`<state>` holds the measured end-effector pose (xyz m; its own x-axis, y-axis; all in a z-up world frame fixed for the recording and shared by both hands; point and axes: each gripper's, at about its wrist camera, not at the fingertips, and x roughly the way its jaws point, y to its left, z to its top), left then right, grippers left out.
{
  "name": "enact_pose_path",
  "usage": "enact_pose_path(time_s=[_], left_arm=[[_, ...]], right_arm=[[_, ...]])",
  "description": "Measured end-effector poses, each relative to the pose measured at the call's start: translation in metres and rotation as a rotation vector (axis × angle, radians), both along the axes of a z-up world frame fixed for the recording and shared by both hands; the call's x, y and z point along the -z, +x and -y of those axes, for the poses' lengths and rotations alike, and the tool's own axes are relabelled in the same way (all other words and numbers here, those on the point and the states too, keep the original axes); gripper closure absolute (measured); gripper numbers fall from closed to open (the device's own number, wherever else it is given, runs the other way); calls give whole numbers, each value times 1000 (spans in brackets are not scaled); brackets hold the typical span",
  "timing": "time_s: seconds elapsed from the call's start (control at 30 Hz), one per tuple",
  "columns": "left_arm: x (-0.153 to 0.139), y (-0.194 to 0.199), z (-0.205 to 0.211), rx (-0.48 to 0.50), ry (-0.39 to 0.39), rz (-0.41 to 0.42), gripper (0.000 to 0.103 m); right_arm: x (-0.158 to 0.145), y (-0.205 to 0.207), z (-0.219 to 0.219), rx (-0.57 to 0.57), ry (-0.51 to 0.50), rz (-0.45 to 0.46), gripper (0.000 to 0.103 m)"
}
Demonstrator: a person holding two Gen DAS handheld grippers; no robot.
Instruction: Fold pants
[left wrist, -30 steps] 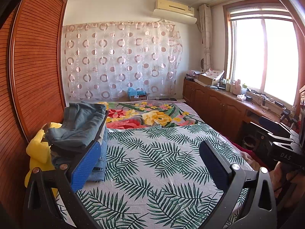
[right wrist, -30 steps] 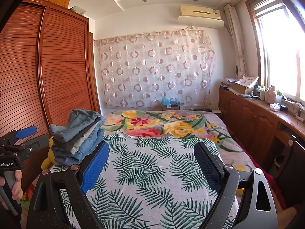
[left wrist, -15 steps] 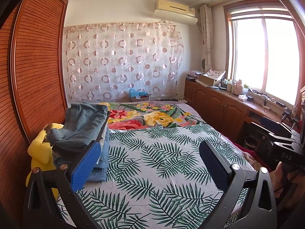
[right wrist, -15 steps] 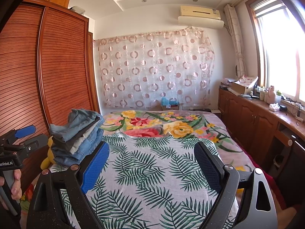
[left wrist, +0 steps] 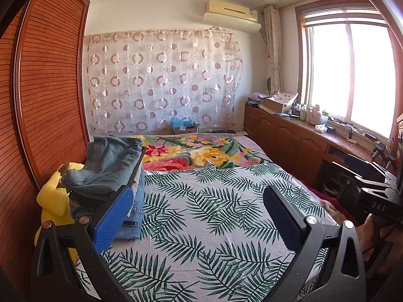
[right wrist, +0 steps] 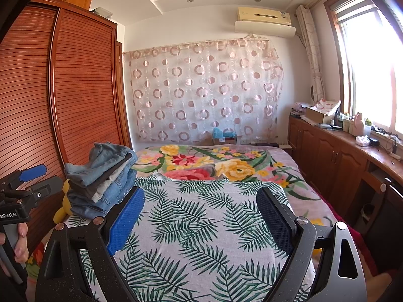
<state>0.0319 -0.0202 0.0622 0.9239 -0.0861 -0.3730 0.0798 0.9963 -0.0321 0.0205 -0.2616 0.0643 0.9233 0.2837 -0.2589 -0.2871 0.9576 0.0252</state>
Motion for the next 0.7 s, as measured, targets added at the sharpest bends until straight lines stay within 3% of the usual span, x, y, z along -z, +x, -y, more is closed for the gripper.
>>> enact_pose_path(time_s=[0.7], left_arm=[[1, 0, -1, -1, 2, 4, 0]], right_arm=[[0, 0, 1, 2, -3, 2, 12]])
